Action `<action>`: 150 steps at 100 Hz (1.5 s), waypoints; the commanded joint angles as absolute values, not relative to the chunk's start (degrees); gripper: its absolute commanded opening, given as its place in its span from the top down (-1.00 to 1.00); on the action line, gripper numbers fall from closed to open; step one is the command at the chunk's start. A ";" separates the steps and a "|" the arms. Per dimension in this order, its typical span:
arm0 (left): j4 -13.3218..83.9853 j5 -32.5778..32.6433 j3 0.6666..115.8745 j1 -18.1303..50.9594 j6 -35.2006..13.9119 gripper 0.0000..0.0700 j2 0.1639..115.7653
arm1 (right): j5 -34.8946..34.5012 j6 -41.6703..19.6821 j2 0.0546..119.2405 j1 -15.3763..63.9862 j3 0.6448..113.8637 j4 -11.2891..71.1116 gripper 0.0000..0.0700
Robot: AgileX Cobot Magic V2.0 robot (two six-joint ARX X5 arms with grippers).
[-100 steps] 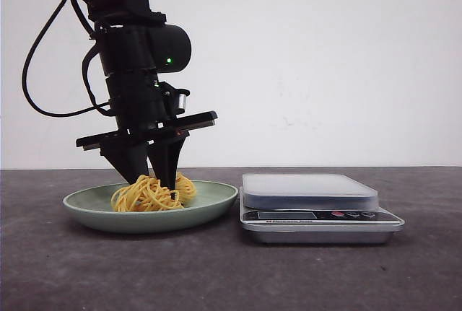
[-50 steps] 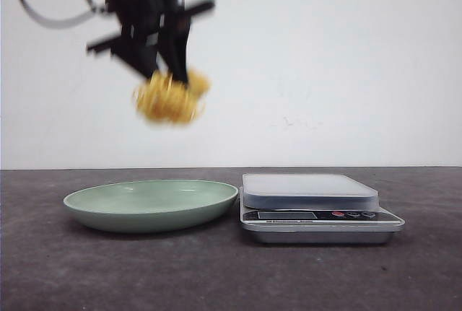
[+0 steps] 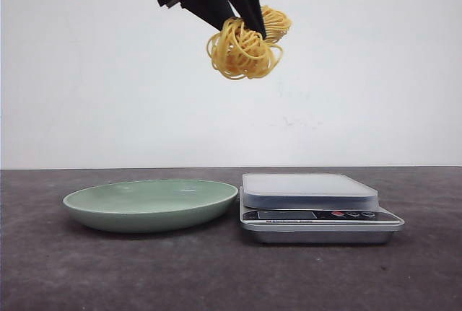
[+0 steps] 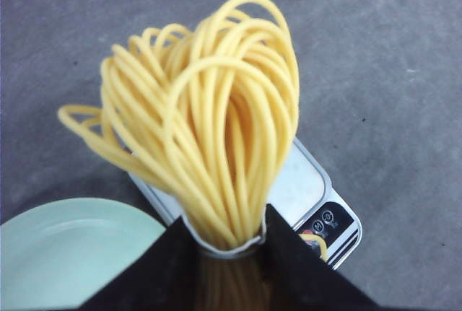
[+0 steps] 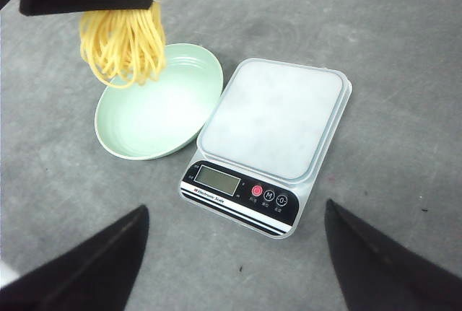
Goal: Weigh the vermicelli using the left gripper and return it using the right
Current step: 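Carry the noodles with the left gripper and lower them onto the scale, then open the left gripper and raise it away from the scale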
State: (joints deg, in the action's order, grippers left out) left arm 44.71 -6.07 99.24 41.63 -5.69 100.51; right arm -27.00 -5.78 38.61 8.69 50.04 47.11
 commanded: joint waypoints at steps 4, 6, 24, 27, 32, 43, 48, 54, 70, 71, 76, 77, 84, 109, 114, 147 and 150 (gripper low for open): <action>44.51 -6.00 102.08 42.98 -5.39 0.99 103.55 | -27.18 -5.30 38.87 8.95 51.13 46.76 -0.40; 44.71 -6.00 102.45 43.13 -5.34 0.99 103.98 | -27.18 -5.30 38.87 8.95 51.13 46.76 -0.40; 47.59 -6.00 108.09 43.92 -5.13 0.99 110.30 | -27.20 -5.32 38.87 8.95 51.13 46.81 -0.40; 48.34 -6.00 109.36 44.07 -5.06 0.99 111.72 | -27.20 -5.32 38.87 8.95 51.13 46.83 -0.40; 49.47 -5.98 110.85 44.21 -4.93 0.99 113.43 | -27.20 -5.30 38.87 8.95 51.13 46.85 -0.40; 52.21 -5.98 113.86 44.27 -4.54 0.99 117.78 | -27.18 -5.30 38.87 8.95 51.13 46.92 -0.40; 52.75 -6.00 114.59 44.27 -4.25 0.99 119.55 | -27.20 -5.30 38.87 8.95 51.13 47.03 -0.40; 52.80 -6.02 114.74 44.27 -4.08 0.99 121.30 | -27.18 -5.30 38.87 8.95 51.13 47.33 -0.40; 52.97 -6.76 114.74 44.29 -4.10 0.99 125.86 | -27.16 -5.13 38.87 8.95 51.13 48.03 -0.40; 52.99 -6.87 114.74 44.34 -4.08 0.99 126.10 | -27.16 -5.13 38.87 8.95 51.13 48.05 -0.40; 52.95 -7.35 114.74 44.56 -4.08 0.99 127.09 | -27.16 -5.13 38.87 8.95 51.13 48.14 -0.40; 52.84 -7.35 114.74 44.64 -4.08 0.99 127.35 | -27.16 -5.13 38.87 8.95 51.13 48.18 -0.40; 52.27 -7.33 114.74 44.93 -4.08 0.99 127.90 | -27.16 -5.13 38.87 8.95 51.13 48.38 -0.40; 49.98 -8.49 114.83 45.50 -4.16 -0.13 128.01 | -27.14 -4.51 38.87 8.93 51.13 49.32 -0.40; 50.17 -8.49 114.83 45.52 -4.14 -0.25 127.98 | -27.14 -4.34 38.87 8.93 51.13 49.41 -0.40; 59.79 -4.84 123.83 44.71 -3.29 -0.23 123.26 | -27.16 -4.25 38.83 8.93 51.13 49.34 -0.40; 61.08 -4.25 125.51 44.64 -3.18 -0.23 122.32 | -27.16 -4.21 38.83 8.95 51.13 49.36 -0.40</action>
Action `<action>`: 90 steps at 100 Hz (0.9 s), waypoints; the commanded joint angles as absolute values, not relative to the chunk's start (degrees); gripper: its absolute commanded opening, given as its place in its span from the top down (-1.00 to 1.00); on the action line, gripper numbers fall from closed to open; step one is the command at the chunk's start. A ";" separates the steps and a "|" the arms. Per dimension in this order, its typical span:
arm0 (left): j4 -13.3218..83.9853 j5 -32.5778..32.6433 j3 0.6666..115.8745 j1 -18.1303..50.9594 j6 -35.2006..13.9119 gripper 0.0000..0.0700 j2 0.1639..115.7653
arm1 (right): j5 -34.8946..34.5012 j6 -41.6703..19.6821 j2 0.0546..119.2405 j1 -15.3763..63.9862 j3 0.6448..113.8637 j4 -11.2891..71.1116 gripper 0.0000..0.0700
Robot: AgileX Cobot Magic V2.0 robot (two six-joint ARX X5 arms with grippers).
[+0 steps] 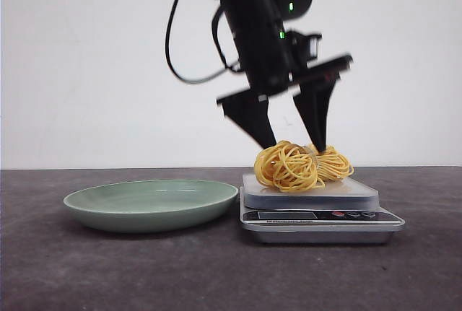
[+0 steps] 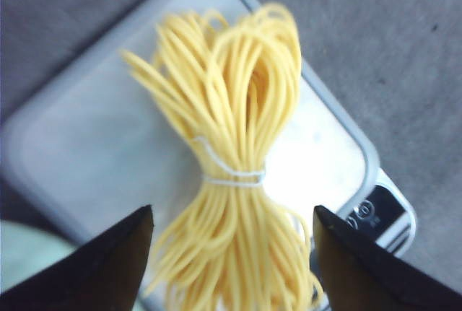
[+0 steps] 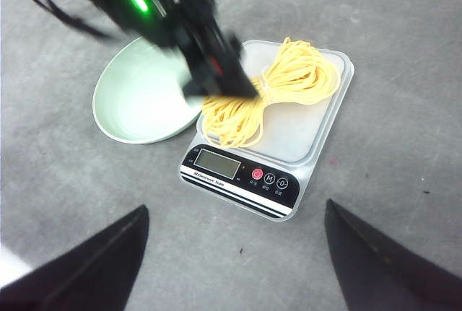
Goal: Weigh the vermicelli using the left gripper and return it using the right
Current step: 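Open the left gripper and raise it away from the scale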
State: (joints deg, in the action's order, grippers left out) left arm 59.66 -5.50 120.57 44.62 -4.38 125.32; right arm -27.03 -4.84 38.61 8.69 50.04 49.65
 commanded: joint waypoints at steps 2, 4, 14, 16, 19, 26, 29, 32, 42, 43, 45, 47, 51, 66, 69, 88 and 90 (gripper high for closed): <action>61.91 -3.84 126.65 44.64 -3.03 -0.23 121.69 | -27.14 -4.16 38.83 8.93 51.13 49.36 -0.40; 62.52 -3.25 127.79 44.64 -2.98 -0.23 121.01 | -27.14 -4.12 38.83 8.93 51.13 49.36 -0.40; 64.95 0.25 133.01 44.64 -2.07 -0.21 116.27 | -27.14 -4.01 38.83 8.93 51.13 49.36 -0.40; 65.19 0.93 133.62 44.64 -2.04 -0.20 115.50 | -27.14 -3.99 38.83 8.93 51.13 49.36 -0.40; 65.67 2.31 134.80 44.64 -1.89 -0.19 113.82 | -27.14 -3.95 38.83 8.93 51.13 49.36 -0.40; 66.85 5.21 136.97 44.66 -1.80 -0.19 109.38 | -27.14 -3.81 38.85 8.93 51.13 49.34 -0.40; 67.22 6.15 137.36 44.66 -1.83 -0.19 107.81 | -27.16 -3.84 38.85 8.95 51.13 49.34 -0.40; 67.66 7.05 137.64 44.66 -2.11 -0.19 105.80 | -27.14 -3.84 38.83 8.93 51.13 49.34 -0.40; 69.82 9.67 137.75 44.71 -3.05 -0.19 98.48 | -27.16 -3.84 38.87 8.95 51.13 49.34 -0.40; 70.04 9.85 137.75 44.71 -3.14 -0.19 97.84 | -27.16 -3.81 38.87 8.95 51.13 49.34 -0.40; 70.46 10.11 137.75 44.71 -3.22 -0.19 96.84 | -27.16 -3.81 38.87 8.95 51.13 49.32 -0.40; 70.98 10.37 137.75 44.71 -3.29 -0.19 95.53 | -27.16 -3.81 38.87 8.95 51.13 49.34 -0.40; 72.25 11.16 137.75 44.75 -3.68 -0.19 93.03 | -27.14 -3.81 38.87 8.99 51.13 49.32 -0.40; 78.37 15.75 137.73 45.60 -4.73 -0.19 84.97 | -27.03 -3.84 38.87 9.28 51.13 49.32 -0.40; 80.16 16.78 137.75 45.82 -5.41 -0.19 83.44 | -27.03 -3.84 38.87 9.28 51.13 49.30 -0.40; 83.88 17.15 137.08 47.20 -7.62 -0.06 74.26 | -26.98 -3.81 38.87 9.28 51.13 49.34 -0.40; 83.90 17.15 137.08 47.33 -7.75 -0.02 73.38 | -26.98 -3.81 38.87 9.28 51.13 49.36 -0.40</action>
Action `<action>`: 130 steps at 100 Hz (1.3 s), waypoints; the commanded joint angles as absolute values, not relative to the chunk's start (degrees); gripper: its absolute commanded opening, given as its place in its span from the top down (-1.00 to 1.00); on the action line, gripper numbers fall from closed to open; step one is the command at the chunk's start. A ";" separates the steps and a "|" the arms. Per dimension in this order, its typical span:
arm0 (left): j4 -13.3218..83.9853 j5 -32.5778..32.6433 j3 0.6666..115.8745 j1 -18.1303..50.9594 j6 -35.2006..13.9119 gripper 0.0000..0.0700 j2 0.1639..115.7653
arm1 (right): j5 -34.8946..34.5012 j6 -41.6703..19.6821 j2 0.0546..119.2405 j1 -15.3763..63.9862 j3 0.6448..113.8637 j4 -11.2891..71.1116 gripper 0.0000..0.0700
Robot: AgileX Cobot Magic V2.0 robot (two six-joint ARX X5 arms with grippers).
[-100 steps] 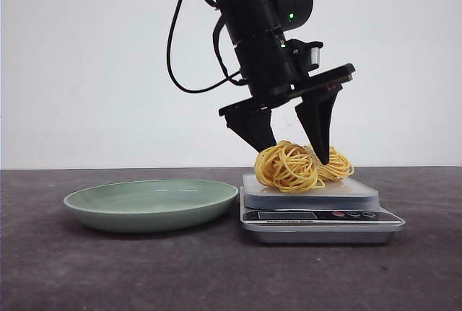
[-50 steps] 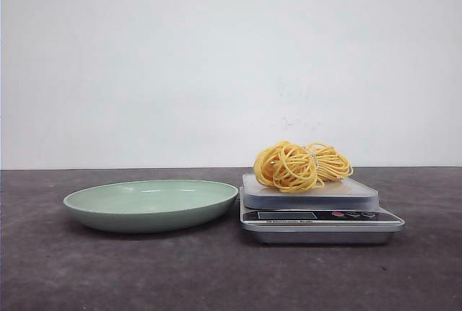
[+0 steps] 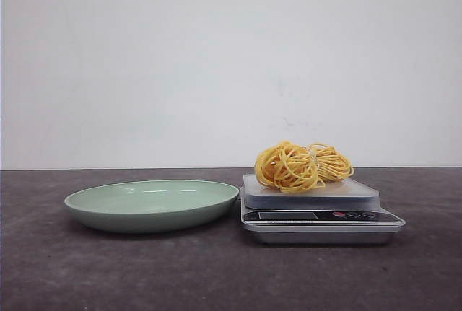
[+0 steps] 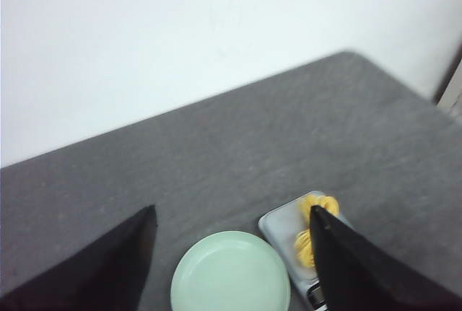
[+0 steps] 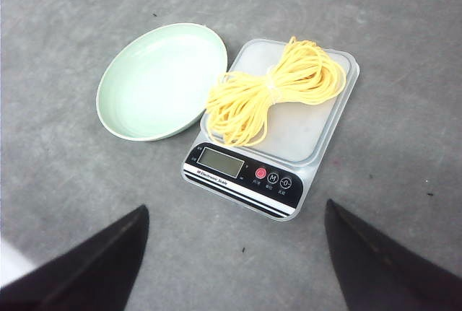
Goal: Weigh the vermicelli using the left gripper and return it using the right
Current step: 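Open the left gripper and raise it away from the scale, then lower the open right gripper onto the noodles on the scale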
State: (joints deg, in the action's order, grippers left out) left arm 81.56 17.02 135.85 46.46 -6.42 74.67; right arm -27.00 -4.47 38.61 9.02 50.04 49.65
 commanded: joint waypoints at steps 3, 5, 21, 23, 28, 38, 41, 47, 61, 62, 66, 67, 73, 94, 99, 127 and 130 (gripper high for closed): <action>83.90 16.99 137.08 47.42 -7.99 0.05 72.05 | -26.96 -3.77 38.87 9.28 51.13 49.36 -0.40; 83.90 16.62 137.05 47.48 -8.27 0.09 71.26 | -26.96 -3.75 38.87 9.28 51.13 49.36 -0.40; 83.92 16.23 135.98 47.62 -10.22 0.24 63.53 | -26.96 -3.29 38.87 9.30 51.13 49.32 -0.40; 83.92 16.23 135.68 47.59 -10.52 0.24 62.52 | -26.96 -3.31 38.87 9.30 51.13 49.32 -0.40; 83.90 16.27 134.63 47.59 -11.64 0.24 59.55 | -26.96 -3.31 38.87 9.30 51.13 49.30 -0.40; 83.92 16.29 131.52 47.44 -13.47 0.24 54.35 | -26.96 -3.40 38.89 9.30 51.13 49.08 -0.40; 83.92 16.32 130.10 47.24 -14.09 0.24 52.69 | -26.94 -3.42 38.89 9.30 51.13 48.90 -0.40; 83.90 16.64 126.52 46.63 -15.18 0.24 49.23 | -26.94 -3.44 38.89 9.30 51.13 48.64 -0.40; 83.90 16.99 114.87 43.83 -17.54 0.24 41.25 | -26.89 -3.42 38.89 9.30 51.13 48.64 -0.40; 83.90 16.99 113.91 43.62 -17.69 0.24 40.71 | -26.89 -3.42 38.89 9.30 51.13 48.64 -0.40; 83.90 17.04 109.91 42.54 -18.13 0.24 38.57 | -26.83 -3.42 38.89 9.30 51.13 48.62 -0.40; 83.90 17.04 108.92 42.28 -18.26 0.24 38.06 | -26.81 -3.42 38.89 9.30 51.13 48.62 -0.40; 83.83 17.17 102.78 40.56 -18.87 0.24 35.18 | -26.70 -3.42 38.89 9.30 51.13 48.53 -0.40; 76.69 14.46 81.32 34.57 -19.75 0.24 24.95 | -26.50 -3.51 38.89 9.30 51.13 48.05 -0.40; 74.48 12.95 77.03 33.50 -20.29 0.24 22.59 | -26.52 -3.73 38.89 9.30 51.13 48.03 -0.40; 66.65 10.02 59.13 31.35 -21.76 0.24 14.04 | -26.79 -7.38 42.92 9.91 51.31 45.01 -0.41; 66.65 10.00 58.83 31.35 -21.76 0.24 14.06 | -26.72 -8.14 43.90 10.31 51.53 44.93 -0.41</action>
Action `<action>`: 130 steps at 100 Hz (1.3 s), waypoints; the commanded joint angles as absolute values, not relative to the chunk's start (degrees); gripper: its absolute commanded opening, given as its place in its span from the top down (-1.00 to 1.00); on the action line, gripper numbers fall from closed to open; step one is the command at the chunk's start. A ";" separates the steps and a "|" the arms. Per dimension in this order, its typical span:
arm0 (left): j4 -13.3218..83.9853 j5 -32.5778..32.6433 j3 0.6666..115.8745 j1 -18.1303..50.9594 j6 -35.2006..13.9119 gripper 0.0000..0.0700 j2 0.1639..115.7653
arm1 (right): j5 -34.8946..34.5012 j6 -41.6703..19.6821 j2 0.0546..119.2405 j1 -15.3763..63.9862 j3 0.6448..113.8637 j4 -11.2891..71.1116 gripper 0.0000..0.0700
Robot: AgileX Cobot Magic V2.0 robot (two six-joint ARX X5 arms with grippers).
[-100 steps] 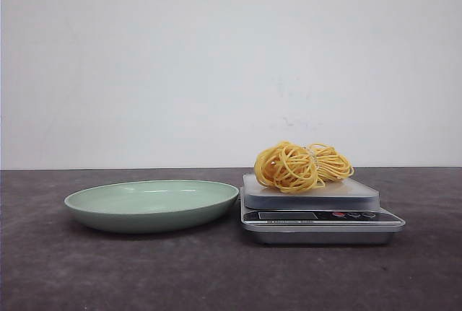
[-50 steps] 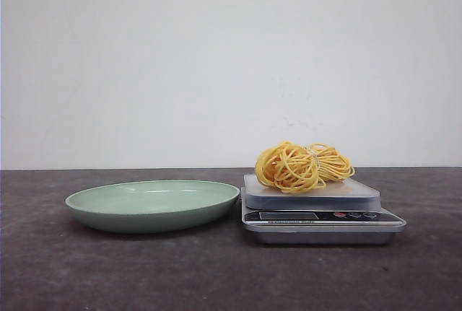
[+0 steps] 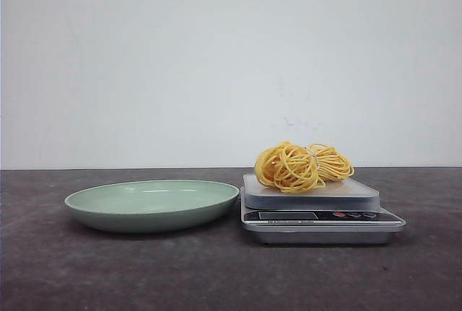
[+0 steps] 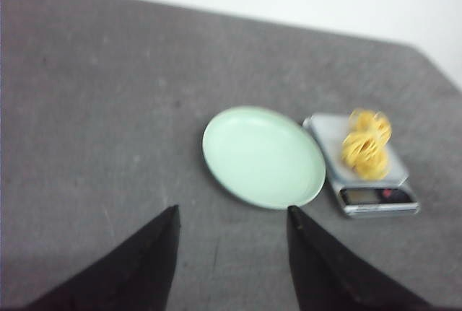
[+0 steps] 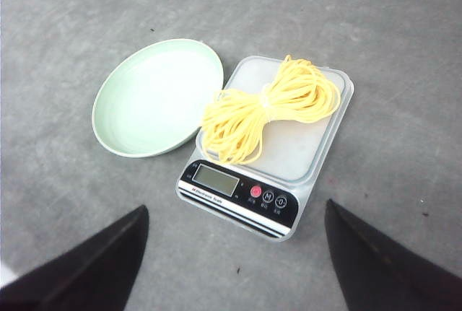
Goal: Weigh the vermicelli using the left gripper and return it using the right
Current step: 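Lower the open right gripper onto the noodles on the scale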
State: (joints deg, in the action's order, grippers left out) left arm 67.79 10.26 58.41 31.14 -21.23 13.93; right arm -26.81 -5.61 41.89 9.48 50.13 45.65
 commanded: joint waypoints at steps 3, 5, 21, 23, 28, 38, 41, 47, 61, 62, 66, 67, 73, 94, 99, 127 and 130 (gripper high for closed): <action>66.61 10.00 58.76 31.35 -21.71 0.24 14.20 | -26.81 -8.75 44.97 10.79 51.90 44.91 -0.41; 66.46 10.00 58.76 31.35 -21.67 0.24 14.26 | -26.81 -8.97 45.80 11.22 52.25 44.93 -0.41; 64.07 10.02 58.76 31.35 -20.58 0.24 14.35 | -23.88 -9.69 54.33 16.84 57.36 44.18 -0.43; 63.92 10.04 58.76 31.35 -20.51 0.24 14.35 | -22.94 -9.69 55.53 17.78 58.30 44.18 -0.43; 63.75 10.04 58.76 31.35 -20.38 0.24 14.35 | -20.69 -9.69 58.78 20.12 60.90 44.36 -0.43; 63.59 10.00 58.76 31.35 -20.40 0.24 14.41 | -16.67 -9.61 66.02 23.81 67.11 47.31 -0.47; 63.59 10.00 58.76 31.35 -20.40 0.24 14.41 | -15.35 -9.58 68.20 24.62 69.06 48.56 -0.55; 63.59 10.00 58.76 31.35 -20.40 0.24 14.41 | -13.54 -9.69 72.71 26.00 72.88 50.83 -0.61; 63.61 9.76 58.76 31.35 -20.38 0.24 14.41 | -12.97 -11.05 82.15 27.79 80.64 54.76 -0.61; 63.59 9.74 58.76 31.35 -20.40 0.24 14.41 | -12.97 -11.22 82.72 27.81 81.08 54.96 -0.61; 63.59 9.43 58.76 31.35 -20.38 0.24 14.41 | -12.97 -11.79 84.86 27.79 82.59 55.55 -0.61; 63.59 9.32 58.76 31.35 -20.40 0.24 14.41 | -12.99 -11.90 85.38 27.79 82.94 55.70 -0.61; 63.59 9.13 58.76 31.35 -20.40 0.24 14.41 | -13.02 -12.71 88.53 27.79 84.71 56.42 -0.61; 63.55 9.02 58.76 31.35 -20.14 0.24 14.41 | -13.02 -14.70 97.67 27.62 86.94 57.39 -0.61; 63.55 8.95 58.76 31.35 -19.99 0.24 14.41 | -12.97 -14.81 99.50 27.62 86.94 57.41 -0.61; 63.59 7.09 58.76 31.35 -19.97 0.24 14.39 | -10.20 -15.31 106.32 27.64 86.94 54.72 -0.62; 63.59 6.98 58.76 31.35 -19.97 0.24 14.41 | -10.50 -15.66 106.56 27.59 86.94 54.39 -0.62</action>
